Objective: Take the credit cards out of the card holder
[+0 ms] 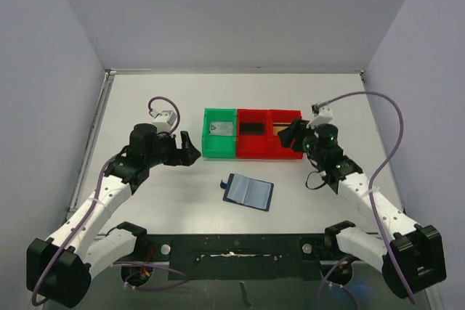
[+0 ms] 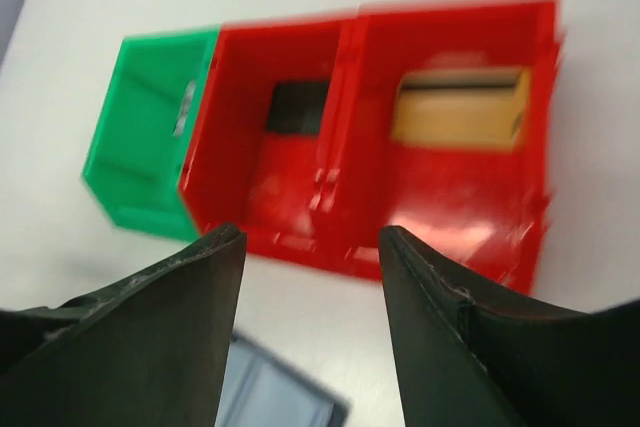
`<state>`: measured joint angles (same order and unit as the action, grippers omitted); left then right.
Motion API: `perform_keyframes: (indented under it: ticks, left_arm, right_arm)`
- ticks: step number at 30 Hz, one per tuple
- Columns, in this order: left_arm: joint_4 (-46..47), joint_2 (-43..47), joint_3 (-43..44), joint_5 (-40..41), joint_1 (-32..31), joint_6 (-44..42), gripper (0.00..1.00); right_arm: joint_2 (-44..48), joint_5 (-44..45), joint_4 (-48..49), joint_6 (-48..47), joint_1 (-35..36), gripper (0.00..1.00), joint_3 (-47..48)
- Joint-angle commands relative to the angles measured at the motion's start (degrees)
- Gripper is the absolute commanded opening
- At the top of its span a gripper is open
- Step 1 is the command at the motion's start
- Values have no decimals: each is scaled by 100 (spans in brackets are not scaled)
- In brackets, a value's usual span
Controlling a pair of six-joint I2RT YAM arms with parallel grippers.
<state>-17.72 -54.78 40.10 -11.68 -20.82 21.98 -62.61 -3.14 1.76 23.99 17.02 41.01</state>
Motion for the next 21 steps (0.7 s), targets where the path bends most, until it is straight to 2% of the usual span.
perform_keyframes:
  ticks: [1, 4, 6, 9, 11, 15, 21]
  left_arm:
    - [505, -201, 92, -1065, 38, -44, 80]
    - [635, -327, 79, -1384, -46, 47, 73]
    - [743, -414, 63, -1376, -290, 182, 71]
    - [955, -677, 47, -1165, -889, 548, 70]
    - [1056, -913, 44, -861, -1418, 840, 69]
    - [1357, -1421, 43, -525, -2092, 1070, 66]
    - [1546, -2353, 190, -778, -2342, 1203, 45]
  right_arm:
    - [1000, 640, 269, 3156, 907, 56, -1244]
    - [1591, 1650, 77, 3671, 1887, 55, -1771]
    - [1767, 2000, -364, 3813, 2205, 54, -1845]
    - [1816, 1938, -713, 4140, 2530, 53, -2064]
    - [1820, 1910, -553, 4422, 2841, 51, -2338]
    - [1694, 2003, -106, 4776, 3460, 47, -2690]
    - [1152, 1971, -364, 4752, 3710, 46, -2443]
